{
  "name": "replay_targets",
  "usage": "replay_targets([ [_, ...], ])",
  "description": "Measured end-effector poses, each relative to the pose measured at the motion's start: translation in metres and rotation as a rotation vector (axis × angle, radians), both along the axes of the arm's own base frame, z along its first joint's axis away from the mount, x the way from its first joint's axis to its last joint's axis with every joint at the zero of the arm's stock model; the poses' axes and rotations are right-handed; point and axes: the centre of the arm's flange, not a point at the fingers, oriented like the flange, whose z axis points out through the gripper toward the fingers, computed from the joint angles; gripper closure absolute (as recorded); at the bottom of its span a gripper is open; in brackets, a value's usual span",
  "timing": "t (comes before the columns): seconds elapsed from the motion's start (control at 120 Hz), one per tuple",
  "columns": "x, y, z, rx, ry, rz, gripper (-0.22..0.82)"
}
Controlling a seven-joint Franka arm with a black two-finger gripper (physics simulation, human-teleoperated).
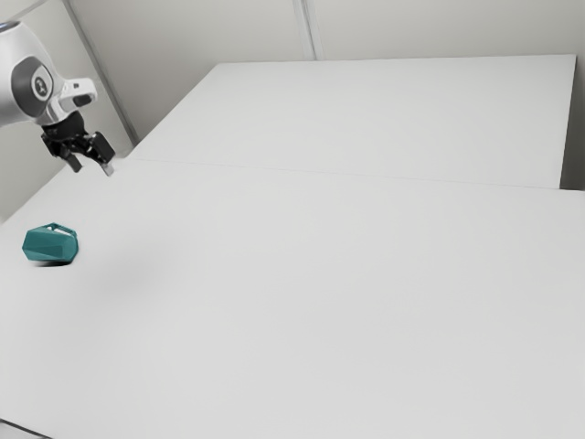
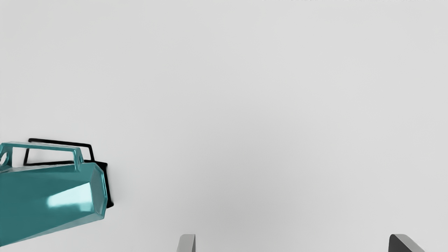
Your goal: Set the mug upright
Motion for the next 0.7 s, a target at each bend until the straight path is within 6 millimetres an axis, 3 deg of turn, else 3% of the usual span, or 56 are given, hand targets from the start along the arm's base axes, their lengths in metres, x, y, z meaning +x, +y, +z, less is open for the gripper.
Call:
replay_targets([
  [0.25, -0.001, 0.110, -0.036, -0.064, -0.022, 0.045, 0.00],
  [0.458, -0.037, 0.205, -0.061, -0.117, -0.037, 0.069, 0.00],
  [0.7, -0.080, 0.282, -0.087, -0.170, -0.062, 0.040, 0.00],
])
